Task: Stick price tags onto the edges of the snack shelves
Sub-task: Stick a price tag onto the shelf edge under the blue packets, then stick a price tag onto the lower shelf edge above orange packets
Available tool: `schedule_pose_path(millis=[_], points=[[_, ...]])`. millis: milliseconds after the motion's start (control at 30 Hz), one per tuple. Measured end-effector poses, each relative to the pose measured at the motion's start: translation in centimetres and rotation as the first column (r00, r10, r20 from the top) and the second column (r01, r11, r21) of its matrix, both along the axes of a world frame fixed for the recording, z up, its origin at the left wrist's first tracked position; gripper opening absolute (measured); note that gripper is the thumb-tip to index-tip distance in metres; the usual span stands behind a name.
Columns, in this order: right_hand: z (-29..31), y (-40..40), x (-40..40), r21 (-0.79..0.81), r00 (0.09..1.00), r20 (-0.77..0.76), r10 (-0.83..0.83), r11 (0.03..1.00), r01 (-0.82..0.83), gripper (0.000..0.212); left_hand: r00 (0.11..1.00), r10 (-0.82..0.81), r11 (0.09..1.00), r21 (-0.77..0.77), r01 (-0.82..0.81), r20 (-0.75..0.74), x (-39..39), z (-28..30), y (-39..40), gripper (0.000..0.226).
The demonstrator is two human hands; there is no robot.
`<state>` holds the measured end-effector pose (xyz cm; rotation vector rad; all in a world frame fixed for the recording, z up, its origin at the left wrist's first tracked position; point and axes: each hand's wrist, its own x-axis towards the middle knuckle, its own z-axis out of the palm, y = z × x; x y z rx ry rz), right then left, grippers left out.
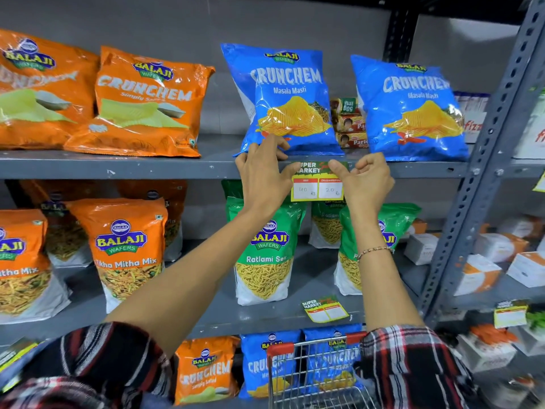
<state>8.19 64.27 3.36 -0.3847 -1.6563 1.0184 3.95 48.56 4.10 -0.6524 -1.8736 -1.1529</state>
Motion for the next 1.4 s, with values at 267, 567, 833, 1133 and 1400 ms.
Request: schedule_pose_path(millis=[267, 567, 833, 1133, 1400], points=[[0.1, 1.4, 0.2, -0.239, 0.992, 0.043, 0.115, 0.966, -0.102, 0.05, 0.998, -0.059, 0.997, -0.042, 0.06, 0.039, 0.2, 0.1, -1.2, 0.03], [-2.5, -1.6, 2.3, -0.215, 0.999, -0.05, 0.01, 0.976, -0.021, 0.047, 0.977, -0.212, 0.976, -0.039, 0.212, 0.003, 0.7, -0.9, -3.7, 0.02], [-11.3, -16.4, 2.1, -0.081, 0.979, -0.078, 0.189, 0.977, -0.195, 0.043, 0.992, -0.125, 0.943, -0.311, 0.121, 0.007, 0.1, -9.0, -16.5, 0.016], [-21.2, -35.3, -3.9, -0.069, 0.708, 0.361, 0.607, 0.775, -0.628, 0.025, 0.844, 0.303, 0.916, -0.381, -0.129, 0.443, -1.0, -17.7, -39.1, 0.018], [-25.4, -49.2, -7.4, 0.034, 0.49, 0.711, 0.505, 0.671, -0.741, 0.005, 0.542, 0.448, 0.892, -0.4, -0.213, 0.711, -3.2, -26.2, -53.9, 0.026]])
